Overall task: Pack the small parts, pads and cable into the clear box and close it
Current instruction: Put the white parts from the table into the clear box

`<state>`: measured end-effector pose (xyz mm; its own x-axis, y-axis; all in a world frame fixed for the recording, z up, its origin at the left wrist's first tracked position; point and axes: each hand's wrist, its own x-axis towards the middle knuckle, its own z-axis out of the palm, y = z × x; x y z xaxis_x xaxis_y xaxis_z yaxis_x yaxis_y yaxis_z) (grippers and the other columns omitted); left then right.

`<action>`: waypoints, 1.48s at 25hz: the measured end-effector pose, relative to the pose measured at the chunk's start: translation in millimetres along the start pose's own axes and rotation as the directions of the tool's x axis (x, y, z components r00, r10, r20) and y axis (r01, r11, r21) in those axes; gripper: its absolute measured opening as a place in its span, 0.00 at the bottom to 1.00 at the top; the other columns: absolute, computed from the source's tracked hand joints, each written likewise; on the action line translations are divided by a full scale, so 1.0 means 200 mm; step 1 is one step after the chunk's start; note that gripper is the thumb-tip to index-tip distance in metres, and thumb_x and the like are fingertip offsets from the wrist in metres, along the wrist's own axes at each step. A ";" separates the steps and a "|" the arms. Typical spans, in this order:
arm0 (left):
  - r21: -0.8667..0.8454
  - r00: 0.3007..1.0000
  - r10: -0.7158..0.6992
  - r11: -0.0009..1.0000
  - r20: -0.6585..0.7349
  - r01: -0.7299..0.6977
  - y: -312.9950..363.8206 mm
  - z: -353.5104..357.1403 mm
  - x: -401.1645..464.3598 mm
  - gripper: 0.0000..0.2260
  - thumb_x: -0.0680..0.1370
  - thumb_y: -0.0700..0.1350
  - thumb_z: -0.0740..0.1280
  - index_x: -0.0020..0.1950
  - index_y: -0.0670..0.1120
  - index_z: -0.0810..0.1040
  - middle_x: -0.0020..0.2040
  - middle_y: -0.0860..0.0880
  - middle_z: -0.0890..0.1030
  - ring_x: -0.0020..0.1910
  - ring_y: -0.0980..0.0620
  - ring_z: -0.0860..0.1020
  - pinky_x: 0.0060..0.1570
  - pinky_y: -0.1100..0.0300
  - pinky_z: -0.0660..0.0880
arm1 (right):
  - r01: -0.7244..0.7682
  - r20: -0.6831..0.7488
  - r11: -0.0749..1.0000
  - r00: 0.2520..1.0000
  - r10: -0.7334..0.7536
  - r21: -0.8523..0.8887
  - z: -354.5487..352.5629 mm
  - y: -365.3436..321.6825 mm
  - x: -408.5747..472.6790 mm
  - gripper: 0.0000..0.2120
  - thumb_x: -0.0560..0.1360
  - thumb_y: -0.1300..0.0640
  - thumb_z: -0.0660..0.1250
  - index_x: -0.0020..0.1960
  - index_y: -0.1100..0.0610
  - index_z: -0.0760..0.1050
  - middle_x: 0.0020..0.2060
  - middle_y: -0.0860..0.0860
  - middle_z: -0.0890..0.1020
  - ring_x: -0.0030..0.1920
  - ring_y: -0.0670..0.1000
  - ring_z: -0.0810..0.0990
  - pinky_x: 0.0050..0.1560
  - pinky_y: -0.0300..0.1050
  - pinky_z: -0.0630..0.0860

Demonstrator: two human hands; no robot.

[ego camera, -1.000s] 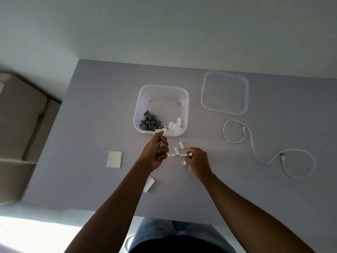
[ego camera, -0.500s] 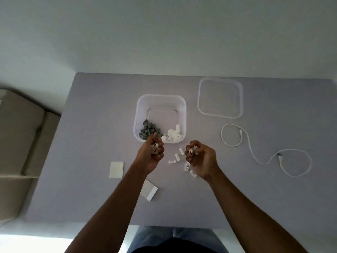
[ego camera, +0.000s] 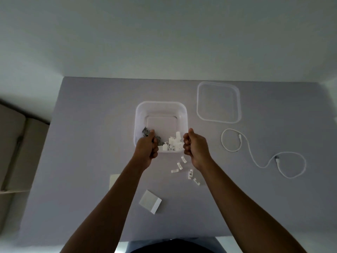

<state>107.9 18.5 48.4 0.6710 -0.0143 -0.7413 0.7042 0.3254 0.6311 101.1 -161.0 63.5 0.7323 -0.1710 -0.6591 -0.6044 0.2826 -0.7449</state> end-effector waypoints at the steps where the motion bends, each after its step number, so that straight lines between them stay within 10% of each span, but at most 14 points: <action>1: 0.080 0.999 0.044 0.996 -0.007 -0.043 0.03 0.00 0.02 0.19 0.82 0.54 0.60 0.33 0.47 0.70 0.25 0.51 0.64 0.22 0.55 0.59 0.21 0.64 0.55 | 0.037 -0.008 0.999 0.999 -0.037 -0.020 0.01 -0.01 0.01 0.16 0.82 0.52 0.59 0.42 0.59 0.78 0.27 0.50 0.69 0.25 0.47 0.64 0.24 0.40 0.59; 4: 0.462 0.977 0.206 0.863 0.046 -0.203 0.09 -0.01 0.07 0.18 0.81 0.51 0.63 0.36 0.44 0.78 0.26 0.48 0.73 0.22 0.54 0.67 0.22 0.65 0.63 | 0.100 -0.106 0.990 0.988 -0.110 -0.096 0.01 -0.03 0.06 0.15 0.82 0.53 0.61 0.44 0.59 0.81 0.25 0.48 0.68 0.25 0.46 0.63 0.25 0.40 0.61; 7: 0.826 0.916 0.269 0.408 0.299 -0.389 0.02 0.02 0.05 0.14 0.79 0.52 0.66 0.37 0.45 0.80 0.33 0.46 0.80 0.30 0.52 0.75 0.33 0.61 0.71 | 0.230 -0.231 0.903 0.917 -0.327 -0.364 -0.09 0.04 0.08 0.16 0.80 0.52 0.64 0.38 0.58 0.81 0.24 0.47 0.73 0.26 0.47 0.70 0.31 0.41 0.68; 12: 0.898 0.880 0.204 0.014 0.429 -0.441 -0.40 0.04 0.00 0.13 0.76 0.54 0.69 0.54 0.47 0.77 0.47 0.45 0.82 0.42 0.48 0.80 0.42 0.55 0.78 | 0.172 -0.128 0.615 0.901 -0.413 -0.769 -0.34 0.45 -0.07 0.13 0.73 0.45 0.72 0.45 0.55 0.78 0.29 0.46 0.78 0.30 0.42 0.76 0.34 0.37 0.69; 19: 0.917 0.898 0.186 -0.047 0.399 -0.397 -0.59 -0.01 0.06 0.14 0.77 0.53 0.68 0.59 0.47 0.75 0.49 0.41 0.82 0.47 0.41 0.81 0.44 0.52 0.78 | 0.102 -0.050 0.459 0.950 -0.307 -0.882 -0.54 0.79 -0.24 0.13 0.78 0.51 0.67 0.60 0.52 0.77 0.52 0.51 0.84 0.53 0.54 0.82 0.51 0.42 0.74; 24: 0.920 0.895 0.226 -0.011 0.384 -0.392 -0.65 0.02 0.07 0.10 0.78 0.50 0.66 0.53 0.44 0.77 0.45 0.41 0.82 0.44 0.38 0.81 0.40 0.51 0.77 | 0.169 -0.052 0.544 0.929 -0.367 -0.822 -0.57 0.85 -0.18 0.07 0.77 0.57 0.68 0.53 0.58 0.81 0.46 0.54 0.85 0.47 0.54 0.82 0.51 0.47 0.76; 27: 0.938 0.927 0.197 0.074 0.318 -0.338 -0.66 0.06 0.07 0.09 0.78 0.47 0.64 0.47 0.40 0.76 0.42 0.40 0.81 0.42 0.38 0.80 0.40 0.49 0.77 | -0.010 -0.250 0.936 0.965 -0.084 -0.352 -0.55 0.78 -0.19 0.06 0.75 0.57 0.70 0.41 0.57 0.79 0.30 0.50 0.75 0.28 0.48 0.72 0.31 0.42 0.69; 30: 0.941 0.936 0.214 0.133 0.279 -0.311 -0.64 0.06 0.08 0.10 0.76 0.47 0.66 0.46 0.40 0.74 0.40 0.40 0.80 0.41 0.39 0.79 0.38 0.49 0.77 | -0.201 -0.058 0.914 0.970 0.236 0.354 -0.58 0.70 -0.23 0.13 0.73 0.57 0.61 0.31 0.54 0.67 0.25 0.49 0.63 0.24 0.47 0.59 0.23 0.39 0.56; 37: 0.944 0.919 0.279 0.100 0.277 -0.314 -0.59 0.02 0.07 0.17 0.75 0.56 0.71 0.53 0.46 0.71 0.42 0.42 0.81 0.40 0.41 0.78 0.38 0.56 0.71 | -0.193 0.091 0.872 0.981 0.170 0.450 -0.55 0.62 -0.20 0.18 0.78 0.57 0.57 0.30 0.55 0.62 0.23 0.52 0.64 0.22 0.48 0.59 0.25 0.40 0.51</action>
<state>34.4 -23.5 -36.2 0.8779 -0.1838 -0.4422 0.0787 -0.8555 0.5118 -37.8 -222.5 -13.5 0.6446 -0.0335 -0.7638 -0.5269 0.7044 -0.4756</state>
